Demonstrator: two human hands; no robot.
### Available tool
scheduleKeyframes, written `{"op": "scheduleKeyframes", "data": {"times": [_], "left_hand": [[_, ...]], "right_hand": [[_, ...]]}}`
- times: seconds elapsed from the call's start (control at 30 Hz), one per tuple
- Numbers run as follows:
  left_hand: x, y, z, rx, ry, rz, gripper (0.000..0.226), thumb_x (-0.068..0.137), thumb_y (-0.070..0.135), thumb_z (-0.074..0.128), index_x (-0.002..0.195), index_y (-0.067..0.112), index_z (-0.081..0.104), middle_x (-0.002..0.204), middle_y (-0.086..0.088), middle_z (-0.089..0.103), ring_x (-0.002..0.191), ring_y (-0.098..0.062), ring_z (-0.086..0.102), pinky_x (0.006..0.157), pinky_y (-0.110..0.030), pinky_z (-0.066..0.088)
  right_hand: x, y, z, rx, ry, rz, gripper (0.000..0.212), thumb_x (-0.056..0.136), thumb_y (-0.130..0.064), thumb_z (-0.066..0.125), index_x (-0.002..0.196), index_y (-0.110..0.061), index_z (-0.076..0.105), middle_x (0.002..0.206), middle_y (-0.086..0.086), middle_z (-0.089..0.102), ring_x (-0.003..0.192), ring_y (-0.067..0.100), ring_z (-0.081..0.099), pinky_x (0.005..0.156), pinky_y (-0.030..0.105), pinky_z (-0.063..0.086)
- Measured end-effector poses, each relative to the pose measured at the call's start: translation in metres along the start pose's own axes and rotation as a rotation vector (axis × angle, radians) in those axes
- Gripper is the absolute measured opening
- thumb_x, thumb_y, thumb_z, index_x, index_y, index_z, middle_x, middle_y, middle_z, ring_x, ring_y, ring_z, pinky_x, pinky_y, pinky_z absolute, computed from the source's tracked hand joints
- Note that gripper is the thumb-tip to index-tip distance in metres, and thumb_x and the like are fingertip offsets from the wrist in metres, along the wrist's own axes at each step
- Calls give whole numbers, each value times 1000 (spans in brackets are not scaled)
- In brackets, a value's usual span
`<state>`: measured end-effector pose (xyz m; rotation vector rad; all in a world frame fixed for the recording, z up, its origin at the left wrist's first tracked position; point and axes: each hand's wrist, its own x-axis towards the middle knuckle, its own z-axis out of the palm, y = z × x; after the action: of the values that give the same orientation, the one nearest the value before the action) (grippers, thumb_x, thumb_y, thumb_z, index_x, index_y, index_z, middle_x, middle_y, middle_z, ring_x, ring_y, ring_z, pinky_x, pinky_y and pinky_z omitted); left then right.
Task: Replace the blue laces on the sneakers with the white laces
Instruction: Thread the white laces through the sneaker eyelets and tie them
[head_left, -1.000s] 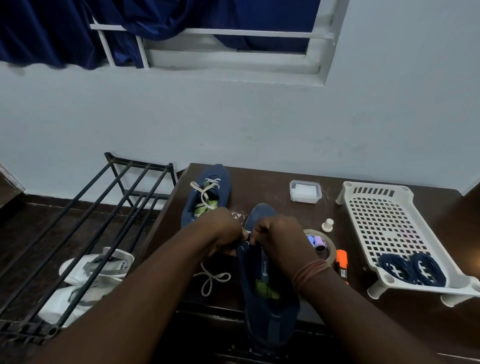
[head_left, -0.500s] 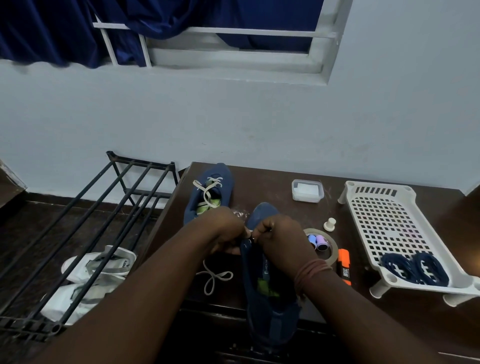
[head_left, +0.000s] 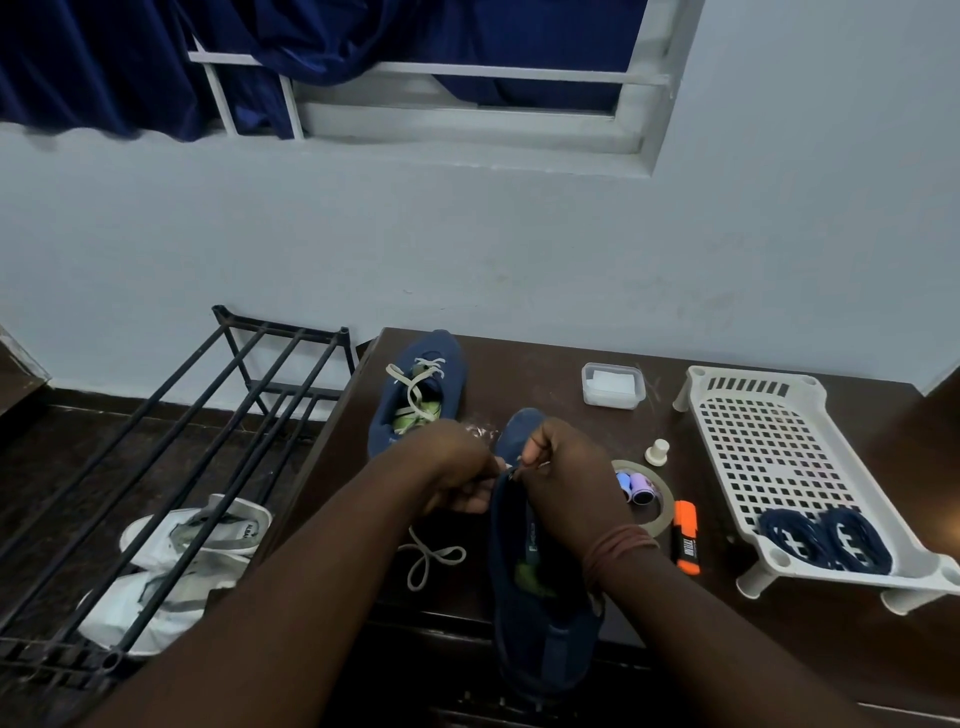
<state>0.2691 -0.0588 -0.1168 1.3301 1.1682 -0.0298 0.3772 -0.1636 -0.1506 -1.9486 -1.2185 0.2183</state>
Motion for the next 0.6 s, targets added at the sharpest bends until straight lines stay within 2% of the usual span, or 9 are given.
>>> {"op": "scheduleKeyframes", "data": {"times": [0.1,0.2,0.3,0.4,0.43,0.53,0.6], "left_hand": [[-1,1,-2,43,-28,-14,28,91,22,71,111,2,68,101,-14,71,87,-23,67,86,-37,60],[-3,4,-4,62,-75,-24,19,95,15,64,108,2,68,114,-16,71,96,-24,68,91,-39,58],[-2,5,-5,26,-90,-30,13,99,8,54,99,4,67,104,-13,69,94,-21,66,92,-37,58],[1,5,-4,35,-44,-43,16,97,1,52,93,3,68,97,-15,70,89,-22,67,92,-39,58],[0,5,-2,48,-28,-46,15,96,0,53,92,3,67,92,-14,70,82,-20,66,89,-37,59],[-11,12,6,64,49,4,20,99,3,47,84,4,61,72,-9,62,62,-16,59,68,-28,58],[-13,21,5,-103,130,122,25,101,5,38,88,3,58,74,-10,63,64,-19,61,69,-32,57]], "right_hand": [[1,0,-2,5,-43,16,29,75,6,62,68,-19,50,65,-7,54,63,-1,51,57,10,38],[0,-1,0,-9,-27,56,35,75,4,62,65,-25,45,64,-7,53,59,3,49,55,15,39],[0,-1,3,-16,-15,32,36,74,-1,69,66,-27,45,65,-6,57,62,5,54,57,21,43],[0,0,2,-25,-17,24,36,72,-4,74,67,-27,47,67,-6,60,63,8,57,59,24,47],[1,0,0,-32,-42,19,35,73,-4,75,67,-27,48,68,-6,61,65,8,58,60,23,47],[4,-6,-12,-16,-79,-43,31,68,-5,79,69,-24,55,70,-11,61,68,2,58,63,16,43],[6,-6,-22,-158,-64,-103,28,67,-16,80,72,-28,55,77,-14,57,75,3,55,69,23,43]]}}
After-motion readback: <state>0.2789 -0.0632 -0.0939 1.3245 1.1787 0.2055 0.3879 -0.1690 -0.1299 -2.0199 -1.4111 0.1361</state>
